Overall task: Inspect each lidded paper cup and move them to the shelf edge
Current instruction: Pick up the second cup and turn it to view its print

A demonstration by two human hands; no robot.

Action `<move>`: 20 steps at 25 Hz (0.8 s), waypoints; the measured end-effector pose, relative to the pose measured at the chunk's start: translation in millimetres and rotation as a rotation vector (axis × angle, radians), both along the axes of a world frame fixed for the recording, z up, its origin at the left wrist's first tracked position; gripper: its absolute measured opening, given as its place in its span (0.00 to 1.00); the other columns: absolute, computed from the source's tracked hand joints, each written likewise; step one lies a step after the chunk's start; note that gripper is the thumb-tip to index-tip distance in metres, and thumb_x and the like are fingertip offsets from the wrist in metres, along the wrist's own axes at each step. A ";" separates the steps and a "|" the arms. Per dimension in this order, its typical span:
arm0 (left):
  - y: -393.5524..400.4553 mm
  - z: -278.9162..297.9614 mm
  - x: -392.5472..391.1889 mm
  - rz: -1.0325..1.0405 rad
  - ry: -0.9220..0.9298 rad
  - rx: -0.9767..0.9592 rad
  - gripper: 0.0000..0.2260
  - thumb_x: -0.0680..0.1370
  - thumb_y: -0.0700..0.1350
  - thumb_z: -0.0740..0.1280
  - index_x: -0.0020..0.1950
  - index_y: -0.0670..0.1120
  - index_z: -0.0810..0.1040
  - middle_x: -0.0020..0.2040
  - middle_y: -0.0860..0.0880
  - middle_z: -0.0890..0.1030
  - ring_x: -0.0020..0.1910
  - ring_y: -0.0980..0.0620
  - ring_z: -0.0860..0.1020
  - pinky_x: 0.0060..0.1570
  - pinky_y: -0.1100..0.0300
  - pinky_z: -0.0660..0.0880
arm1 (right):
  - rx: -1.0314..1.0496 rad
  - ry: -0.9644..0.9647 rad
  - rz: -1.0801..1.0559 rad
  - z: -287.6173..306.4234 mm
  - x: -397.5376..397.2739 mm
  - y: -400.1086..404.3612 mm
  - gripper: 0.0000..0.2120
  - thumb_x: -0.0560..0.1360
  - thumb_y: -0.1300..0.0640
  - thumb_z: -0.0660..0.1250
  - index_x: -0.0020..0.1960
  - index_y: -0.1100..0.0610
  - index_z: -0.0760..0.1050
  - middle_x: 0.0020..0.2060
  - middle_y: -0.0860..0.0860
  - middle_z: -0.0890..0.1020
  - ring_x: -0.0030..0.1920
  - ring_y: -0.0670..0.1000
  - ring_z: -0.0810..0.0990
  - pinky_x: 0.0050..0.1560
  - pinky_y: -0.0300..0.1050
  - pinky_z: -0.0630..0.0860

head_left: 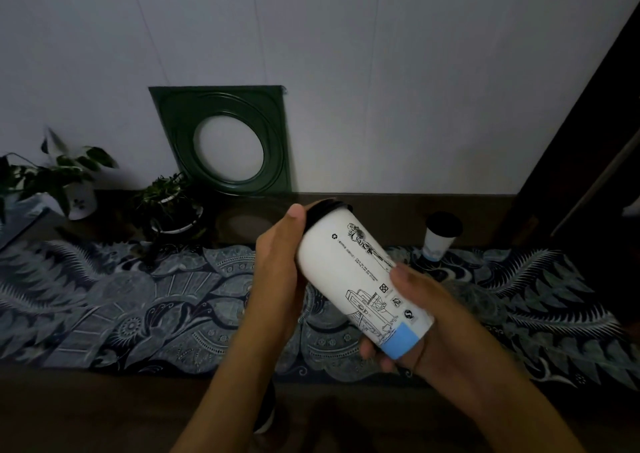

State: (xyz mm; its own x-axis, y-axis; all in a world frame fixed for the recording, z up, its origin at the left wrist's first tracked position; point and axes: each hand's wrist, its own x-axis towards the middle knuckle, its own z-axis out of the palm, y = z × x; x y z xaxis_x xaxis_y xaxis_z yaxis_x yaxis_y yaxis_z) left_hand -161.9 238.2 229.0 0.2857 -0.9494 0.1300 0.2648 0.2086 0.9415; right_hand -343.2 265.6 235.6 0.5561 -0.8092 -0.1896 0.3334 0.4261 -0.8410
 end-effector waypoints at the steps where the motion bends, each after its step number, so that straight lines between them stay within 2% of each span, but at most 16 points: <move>1: -0.2 -0.1 -0.3 0.027 0.003 0.024 0.17 0.73 0.62 0.66 0.47 0.53 0.88 0.47 0.47 0.89 0.47 0.50 0.85 0.46 0.55 0.81 | -0.028 0.048 -0.023 -0.3 1.5 1.3 0.23 0.71 0.45 0.72 0.64 0.50 0.79 0.51 0.58 0.86 0.35 0.57 0.86 0.28 0.45 0.80; 2: -0.6 -0.4 -0.1 0.049 -0.002 0.047 0.17 0.72 0.62 0.67 0.45 0.52 0.88 0.45 0.45 0.88 0.45 0.47 0.85 0.46 0.52 0.80 | -0.134 0.174 -0.062 -0.6 3.0 2.7 0.28 0.68 0.43 0.74 0.67 0.44 0.76 0.55 0.52 0.86 0.40 0.53 0.87 0.32 0.42 0.82; 4: -1.8 -0.9 -0.1 0.074 -0.034 0.088 0.17 0.70 0.64 0.68 0.41 0.52 0.87 0.44 0.42 0.87 0.43 0.43 0.83 0.46 0.48 0.77 | -0.567 0.649 -0.131 -1.7 5.3 6.1 0.39 0.64 0.35 0.73 0.72 0.31 0.63 0.63 0.36 0.77 0.51 0.45 0.84 0.41 0.40 0.83; 5: -2.5 -1.6 -0.3 0.083 -0.049 0.110 0.17 0.69 0.64 0.68 0.38 0.52 0.86 0.42 0.42 0.86 0.42 0.43 0.81 0.45 0.48 0.76 | -0.847 0.907 -0.155 -5.6 6.2 7.3 0.42 0.65 0.33 0.70 0.74 0.31 0.56 0.66 0.35 0.72 0.54 0.44 0.80 0.44 0.40 0.83; 6: -2.6 -2.5 0.0 0.089 -0.056 0.127 0.16 0.68 0.64 0.69 0.35 0.53 0.85 0.40 0.42 0.84 0.42 0.43 0.80 0.45 0.47 0.75 | -1.052 1.073 -0.171 -9.7 7.9 7.6 0.43 0.66 0.33 0.69 0.76 0.34 0.52 0.68 0.36 0.67 0.56 0.43 0.77 0.47 0.41 0.82; 7: -2.6 -3.1 -0.1 0.088 -0.059 0.131 0.15 0.67 0.65 0.69 0.34 0.54 0.84 0.40 0.43 0.84 0.42 0.43 0.80 0.45 0.47 0.74 | -1.145 1.133 -0.183 -12.7 8.4 7.5 0.44 0.67 0.34 0.69 0.76 0.36 0.49 0.68 0.38 0.64 0.57 0.43 0.75 0.48 0.41 0.82; 9: -1.3 -4.5 1.1 0.066 -0.077 0.096 0.16 0.70 0.64 0.68 0.39 0.54 0.86 0.42 0.41 0.86 0.44 0.43 0.81 0.46 0.46 0.76 | -1.107 1.060 -0.200 -14.2 8.0 8.7 0.44 0.67 0.36 0.70 0.76 0.35 0.52 0.67 0.38 0.66 0.56 0.43 0.76 0.47 0.42 0.83; 10: -0.1 -5.2 2.4 0.050 -0.097 0.071 0.17 0.72 0.64 0.68 0.44 0.53 0.87 0.46 0.40 0.87 0.47 0.42 0.82 0.48 0.45 0.77 | -0.966 0.921 -0.196 -12.4 7.8 9.1 0.42 0.66 0.35 0.71 0.75 0.33 0.55 0.66 0.37 0.70 0.55 0.43 0.79 0.45 0.42 0.83; 12: 2.4 -5.5 4.8 0.017 -0.120 0.025 0.20 0.74 0.63 0.66 0.53 0.51 0.87 0.51 0.40 0.87 0.54 0.37 0.83 0.52 0.41 0.79 | -0.574 0.504 -0.154 -10.9 5.4 6.6 0.36 0.63 0.38 0.75 0.69 0.29 0.66 0.62 0.38 0.80 0.54 0.46 0.84 0.43 0.42 0.84; 14: 3.8 -6.5 6.5 -0.017 -0.112 -0.010 0.21 0.76 0.62 0.65 0.56 0.49 0.87 0.53 0.42 0.87 0.55 0.38 0.83 0.54 0.41 0.80 | -0.247 0.161 -0.122 -7.5 3.2 4.6 0.28 0.63 0.46 0.79 0.62 0.35 0.78 0.55 0.48 0.86 0.45 0.54 0.88 0.36 0.43 0.83; 15: 4.0 -6.9 6.9 -0.030 -0.116 -0.020 0.20 0.76 0.61 0.65 0.56 0.51 0.87 0.52 0.44 0.88 0.53 0.40 0.84 0.53 0.44 0.80 | -0.121 0.068 -0.089 -4.8 3.7 4.2 0.24 0.63 0.48 0.79 0.59 0.41 0.82 0.52 0.54 0.87 0.39 0.57 0.88 0.31 0.44 0.82; 17: 4.3 -6.5 6.1 -0.039 -0.122 -0.022 0.18 0.75 0.62 0.65 0.52 0.52 0.87 0.49 0.44 0.87 0.49 0.43 0.83 0.49 0.46 0.78 | -0.007 -0.009 -0.032 -2.8 3.4 5.6 0.23 0.65 0.48 0.76 0.59 0.49 0.82 0.48 0.60 0.86 0.34 0.60 0.85 0.27 0.45 0.80; 18: 4.9 -6.0 5.4 -0.036 -0.117 -0.015 0.19 0.75 0.62 0.66 0.50 0.49 0.87 0.47 0.41 0.86 0.47 0.42 0.81 0.47 0.46 0.77 | -0.022 0.012 -0.039 -2.4 3.0 6.3 0.25 0.65 0.47 0.76 0.61 0.47 0.81 0.50 0.59 0.87 0.36 0.59 0.86 0.28 0.45 0.80; 19: 4.8 -5.6 5.1 -0.026 -0.118 -0.006 0.21 0.74 0.62 0.67 0.48 0.46 0.86 0.45 0.38 0.84 0.45 0.42 0.79 0.45 0.46 0.75 | -0.115 0.110 -0.066 -1.3 3.2 7.0 0.27 0.65 0.44 0.77 0.63 0.40 0.78 0.54 0.53 0.86 0.41 0.56 0.87 0.31 0.43 0.81; 20: 4.2 -5.0 4.9 -0.017 -0.133 0.006 0.22 0.74 0.63 0.67 0.44 0.43 0.84 0.41 0.37 0.81 0.42 0.44 0.78 0.42 0.48 0.73 | -0.290 0.296 -0.091 -0.1 3.7 7.7 0.31 0.65 0.41 0.76 0.66 0.32 0.73 0.59 0.44 0.84 0.47 0.49 0.87 0.37 0.40 0.82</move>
State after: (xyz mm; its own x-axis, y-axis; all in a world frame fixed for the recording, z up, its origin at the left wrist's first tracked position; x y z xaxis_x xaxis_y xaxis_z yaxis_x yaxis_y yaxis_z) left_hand -157.0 242.4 224.1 0.2503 -0.9548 0.1602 0.1409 0.1996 0.9697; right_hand -339.5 273.4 235.5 0.4355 -0.8959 -0.0876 0.0847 0.1376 -0.9869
